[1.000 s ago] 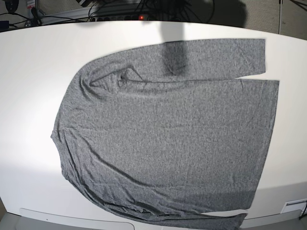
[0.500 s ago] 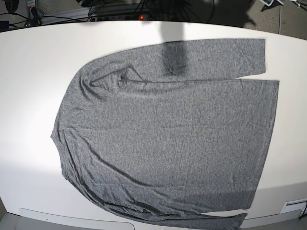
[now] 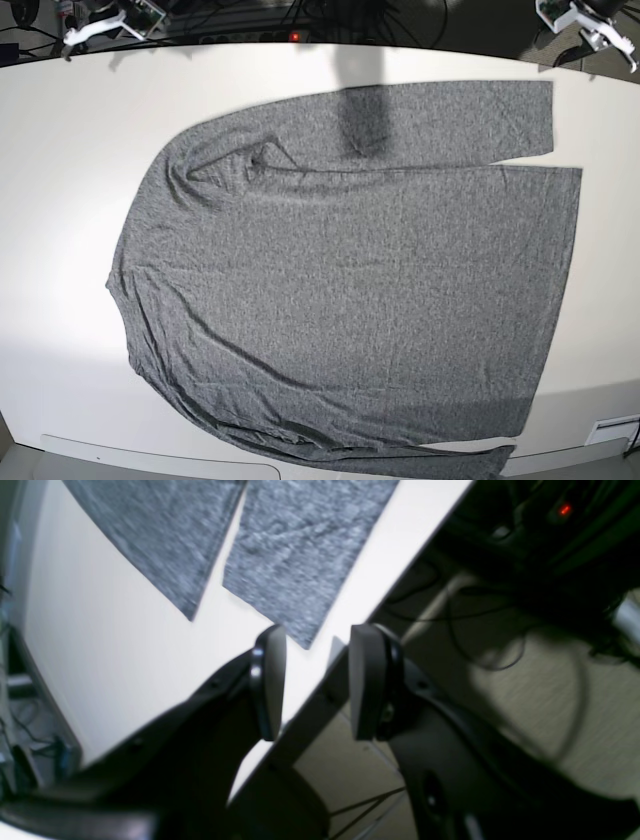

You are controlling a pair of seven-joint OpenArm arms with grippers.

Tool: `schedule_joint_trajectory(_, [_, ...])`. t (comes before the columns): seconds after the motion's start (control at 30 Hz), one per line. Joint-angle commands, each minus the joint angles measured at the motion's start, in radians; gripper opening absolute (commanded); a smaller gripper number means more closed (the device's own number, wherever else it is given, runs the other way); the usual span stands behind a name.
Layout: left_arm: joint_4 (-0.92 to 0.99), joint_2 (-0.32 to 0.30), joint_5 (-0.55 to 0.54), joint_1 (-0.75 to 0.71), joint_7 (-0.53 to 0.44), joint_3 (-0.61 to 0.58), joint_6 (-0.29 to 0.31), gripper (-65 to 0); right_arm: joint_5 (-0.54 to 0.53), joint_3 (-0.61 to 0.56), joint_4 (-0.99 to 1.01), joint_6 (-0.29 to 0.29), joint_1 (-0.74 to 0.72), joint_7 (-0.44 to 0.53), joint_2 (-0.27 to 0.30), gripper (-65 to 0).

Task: Fold the T-shirt properly
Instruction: 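Move both grippers down to the shoulder corners of the grey shirt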

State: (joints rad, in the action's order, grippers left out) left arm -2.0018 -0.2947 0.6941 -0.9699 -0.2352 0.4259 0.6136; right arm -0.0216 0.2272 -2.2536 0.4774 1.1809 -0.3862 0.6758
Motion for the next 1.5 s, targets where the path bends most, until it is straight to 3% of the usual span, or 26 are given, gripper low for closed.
schedule_joint_trajectory(0.0, [-0.014, -0.013, 0.01, 0.006, -0.02, -0.008, -0.005, -44.1, 0.012, 0.016, -0.018, -0.023, 0.009, 0.031, 0.006, -53.5])
schedule_joint_trajectory(0.13, [-0.014, -0.054, 0.106, 0.073, -0.011, -0.108, -0.002, -44.1, 0.079, 0.022, -0.018, -0.022, -0.027, 0.09, 0.006, -53.4])
schedule_joint_trajectory(0.2, [-0.014, -0.077, 0.122, 0.107, 0.047, -0.167, -0.002, -44.0, 0.079, 0.021, -0.018, -0.023, -0.054, 0.09, 0.006, -52.2])
schedule_joint_trajectory(0.3, [-0.014, -0.114, 0.12, 0.167, 0.17, -0.246, -0.002, -42.1, 0.079, 0.021, -0.017, -0.022, -0.093, 0.089, 0.006, -41.2])
schedule_joint_trajectory(0.37, [-0.01, -0.141, 0.117, 0.206, 0.211, -0.285, -0.002, -41.7, 0.078, 0.021, -0.017, -0.022, -0.119, 0.089, 0.006, -37.8])
schedule_joint_trajectory(0.67, [0.106, -0.239, 0.117, 0.259, 0.207, -0.395, -0.003, -41.7, 0.079, 0.021, -0.017, -0.023, -0.142, 0.074, 0.003, -37.8])
schedule_joint_trajectory(1.07, [0.239, -0.233, 0.051, 0.381, 0.195, -0.404, -0.003, -41.7, 0.071, -0.001, -0.017, -0.022, -0.156, 0.088, 0.003, -37.8])
schedule_joint_trajectory(1.47, [0.127, -0.245, 0.031, 0.267, 0.214, -0.403, 0.002, -41.8, 0.075, -0.034, -0.017, -0.022, -0.156, 0.088, 0.003, -37.8])
